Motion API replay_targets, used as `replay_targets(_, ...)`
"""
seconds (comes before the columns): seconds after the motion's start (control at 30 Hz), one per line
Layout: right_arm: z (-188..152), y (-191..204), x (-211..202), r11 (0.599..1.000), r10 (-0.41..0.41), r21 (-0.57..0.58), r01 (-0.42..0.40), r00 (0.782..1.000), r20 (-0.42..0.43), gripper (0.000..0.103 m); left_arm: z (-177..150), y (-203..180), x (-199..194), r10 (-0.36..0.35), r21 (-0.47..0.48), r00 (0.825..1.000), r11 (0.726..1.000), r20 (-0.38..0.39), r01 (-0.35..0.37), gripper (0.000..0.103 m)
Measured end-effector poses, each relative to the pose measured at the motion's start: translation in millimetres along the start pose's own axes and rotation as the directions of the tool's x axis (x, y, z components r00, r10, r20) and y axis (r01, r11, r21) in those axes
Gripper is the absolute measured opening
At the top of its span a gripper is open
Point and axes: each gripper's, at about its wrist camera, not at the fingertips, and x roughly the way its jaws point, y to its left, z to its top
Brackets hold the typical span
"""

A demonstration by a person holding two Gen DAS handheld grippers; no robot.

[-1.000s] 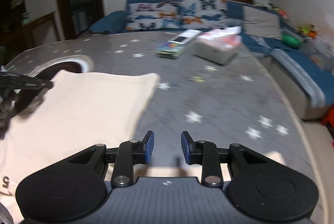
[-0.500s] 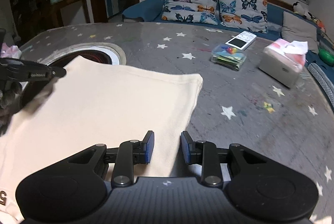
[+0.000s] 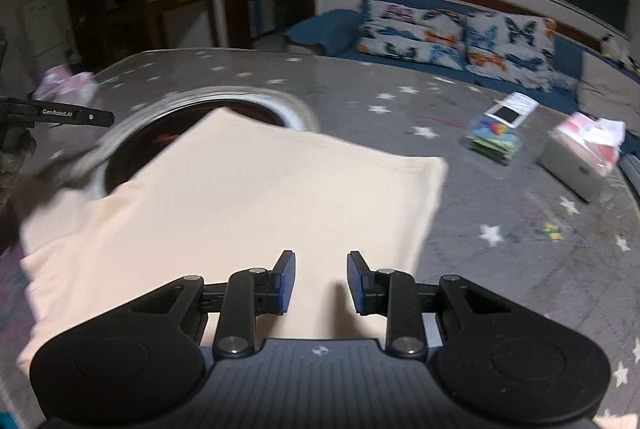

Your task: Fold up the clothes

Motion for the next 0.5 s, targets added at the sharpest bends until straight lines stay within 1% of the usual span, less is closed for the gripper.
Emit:
replay_targets(0.07,-6.0,14.0,-5.7,0.999,0.035,-0.024,-0.035,0.999,-0.009,0.028,-14.8,22.1,-20.8,0.061,-0.060,0.998,0.996,-0.001,-0.061,0.054)
replay_targets(0.13,-13.3,27.7,-10.5,0.997,0.064,-0.048,-0.065,0.998,-0.019,0.029,-30.0,44.2,-41.6,0.114,-0.137,0.993,0.984,-0.004,-0.114,0.056)
replay_targets(0.2,-20.3,38.5,-13.6,0.994,0.083,-0.067,-0.085,0.996,-0.032,0.036,-44.2,63.4,-60.7,0.151,-0.211,0.988,0.966,-0.014,-0.151,0.058)
replay_targets(0.3,-28.9,49.7,-15.1,0.992,0.092,-0.085,-0.096,0.994,-0.052,0.036,-61.7,82.7,-84.0,0.167,-0.308,0.985,0.936,-0.036,-0.170,0.058)
replay_targets(0.37,-33.6,53.7,-14.7,0.992,0.093,-0.083,-0.099,0.993,-0.065,0.036,-69.0,88.6,-95.2,0.154,-0.366,0.987,0.917,-0.038,-0.158,0.058)
replay_targets(0.5,-39.2,55.5,-14.2,0.993,0.087,-0.077,-0.093,0.993,-0.074,0.037,-76.0,90.1,-96.7,0.124,-0.421,0.990,0.896,-0.060,-0.138,0.058)
